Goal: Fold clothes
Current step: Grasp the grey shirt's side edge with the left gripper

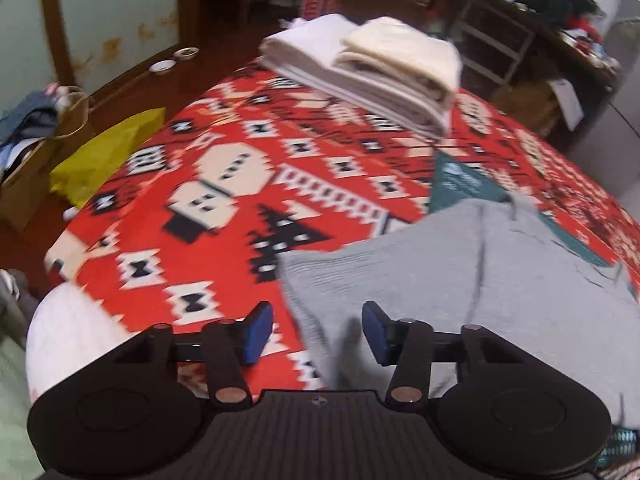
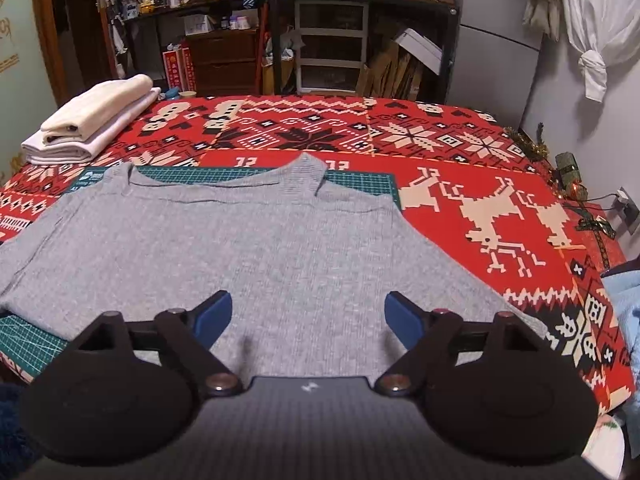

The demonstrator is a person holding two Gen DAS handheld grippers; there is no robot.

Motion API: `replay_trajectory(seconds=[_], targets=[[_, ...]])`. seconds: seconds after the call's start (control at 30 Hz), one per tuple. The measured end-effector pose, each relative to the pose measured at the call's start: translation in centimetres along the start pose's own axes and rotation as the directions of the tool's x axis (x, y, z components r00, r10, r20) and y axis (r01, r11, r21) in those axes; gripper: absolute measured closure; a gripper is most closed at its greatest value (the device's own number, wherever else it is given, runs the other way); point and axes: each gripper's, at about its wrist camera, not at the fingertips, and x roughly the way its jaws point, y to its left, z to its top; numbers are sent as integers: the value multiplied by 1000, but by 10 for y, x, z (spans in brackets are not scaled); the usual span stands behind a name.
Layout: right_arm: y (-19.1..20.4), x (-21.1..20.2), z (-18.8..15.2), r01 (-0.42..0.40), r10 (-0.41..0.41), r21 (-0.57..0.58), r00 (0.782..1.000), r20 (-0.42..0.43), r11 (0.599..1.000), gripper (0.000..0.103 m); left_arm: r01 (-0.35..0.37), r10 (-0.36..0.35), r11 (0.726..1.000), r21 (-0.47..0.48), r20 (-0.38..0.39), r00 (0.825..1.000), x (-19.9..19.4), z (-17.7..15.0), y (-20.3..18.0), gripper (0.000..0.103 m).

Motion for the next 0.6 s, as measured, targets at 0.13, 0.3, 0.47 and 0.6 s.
replay_trajectory(seconds=[0.13,0.3,0.47,0.6], targets=[[7,-1,-1,-9,10,-29,1000,9,1000,18,-43,43,996,76,-4,999,10,-4,-9,66],[10,-2,-3,-7,7,-36,1000,8,999,18,-33,31,993,118,15,999,12,-5,-15,72],[8,0,-4,-4,4,-25,1000,2,1000,18,-18,16,994,110,25,1000,13,-5,-14,90],[8,1,-5,-2,2,-23,1000,1,1000,18,-2,0,996,84,24,1000,12,-5,-10,95]])
